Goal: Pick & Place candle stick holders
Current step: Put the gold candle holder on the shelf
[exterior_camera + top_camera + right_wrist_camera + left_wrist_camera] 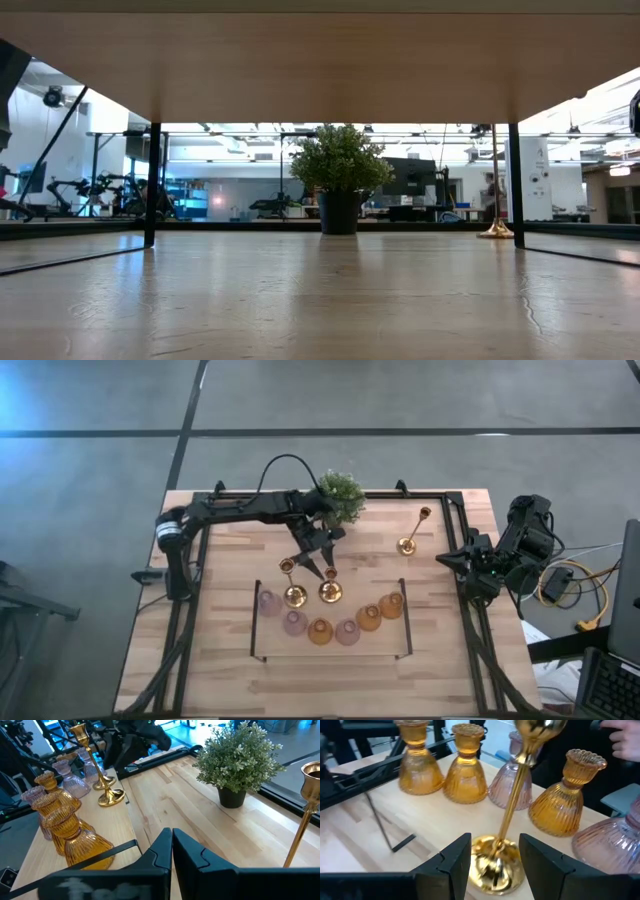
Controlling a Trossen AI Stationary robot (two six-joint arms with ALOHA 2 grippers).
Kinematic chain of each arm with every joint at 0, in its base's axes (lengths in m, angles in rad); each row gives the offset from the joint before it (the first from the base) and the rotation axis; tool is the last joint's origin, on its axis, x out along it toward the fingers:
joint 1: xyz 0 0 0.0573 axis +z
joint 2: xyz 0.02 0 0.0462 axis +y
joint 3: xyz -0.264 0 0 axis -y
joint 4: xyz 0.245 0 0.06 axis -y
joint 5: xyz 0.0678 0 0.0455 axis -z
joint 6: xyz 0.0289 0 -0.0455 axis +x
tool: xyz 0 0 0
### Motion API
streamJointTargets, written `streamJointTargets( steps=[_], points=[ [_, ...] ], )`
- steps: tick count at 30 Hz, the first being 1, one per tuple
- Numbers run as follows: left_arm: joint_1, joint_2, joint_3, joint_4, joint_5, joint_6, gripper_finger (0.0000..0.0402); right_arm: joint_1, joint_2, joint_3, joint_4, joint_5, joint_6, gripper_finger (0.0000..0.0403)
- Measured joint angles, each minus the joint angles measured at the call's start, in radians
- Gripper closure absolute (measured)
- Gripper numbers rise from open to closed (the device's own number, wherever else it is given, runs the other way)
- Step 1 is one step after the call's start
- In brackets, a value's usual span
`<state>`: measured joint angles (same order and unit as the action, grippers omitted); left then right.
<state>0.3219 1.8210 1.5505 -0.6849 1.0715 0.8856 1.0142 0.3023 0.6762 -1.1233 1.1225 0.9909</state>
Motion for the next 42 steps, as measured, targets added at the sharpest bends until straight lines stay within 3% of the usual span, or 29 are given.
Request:
streamJointTargets(
  steps=[12,21,26,31,36,42],
  points=[
    [0.075,-0.002,0.0,-0.07,-0.001,0.002,0.0232,0.0,0.0,0.0,0.0,0.0,0.0,0.0394],
    [0.175,-0.05,-0.001,-0.183,-0.077,-0.006,0.0238,0.0,0.0,0.0,0.0,0.0,0.0,0.0394],
    [0.228,-0.137,-0.001,-0.183,-0.219,-0.048,0.027,0.0,0.0,0.0,0.0,0.0,0.0,0.0394],
    [0.29,-0.283,-0.043,-0.184,-0.198,-0.083,0.0329,0.0,0.0,0.0,0.0,0.0,0.0,0.0394],
    [0.352,-0.477,-0.292,0.077,-0.023,-0.145,0.0393,0.0,0.0,0.0,0.0,0.0,0.0,0.0394],
    [0.357,-0.712,-0.677,0.597,-0.304,-0.486,0.0398,0.0,0.0,0.0,0.0,0.0,0.0,0.0394]
  ],
)
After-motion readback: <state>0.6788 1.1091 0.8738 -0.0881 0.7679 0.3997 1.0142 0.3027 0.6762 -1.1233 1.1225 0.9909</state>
